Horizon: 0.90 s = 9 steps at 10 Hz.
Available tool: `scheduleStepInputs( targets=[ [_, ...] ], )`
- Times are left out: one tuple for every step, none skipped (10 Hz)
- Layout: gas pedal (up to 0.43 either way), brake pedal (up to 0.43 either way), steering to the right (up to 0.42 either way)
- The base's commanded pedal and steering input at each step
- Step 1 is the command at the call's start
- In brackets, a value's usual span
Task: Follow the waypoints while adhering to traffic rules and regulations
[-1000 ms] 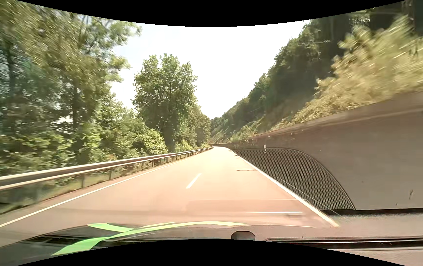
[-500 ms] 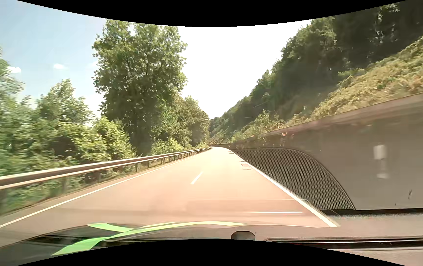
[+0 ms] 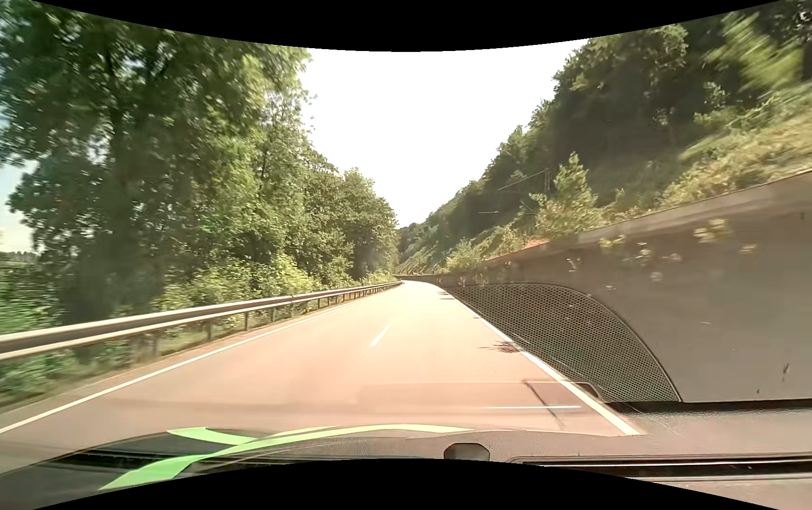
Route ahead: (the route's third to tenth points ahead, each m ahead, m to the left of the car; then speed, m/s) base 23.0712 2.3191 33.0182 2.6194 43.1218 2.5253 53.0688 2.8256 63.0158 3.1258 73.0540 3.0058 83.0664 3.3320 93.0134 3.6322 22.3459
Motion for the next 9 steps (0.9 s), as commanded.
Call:
scheduleStepInputs(
  targets=[
    [0.248, 0.000, 0.003],
    [0.260, 0.000, 0.003],
    [0.268, 0.000, 0.000],
    [0.268, 0.000, -0.004],
    [0.280, 0.000, -0.004],
    [0.280, 0.000, -0.004],
    [0.287, 0.000, -0.004],
    [0.287, 0.000, -0.004],
    [0.287, 0.000, -0.004]
  ],
)
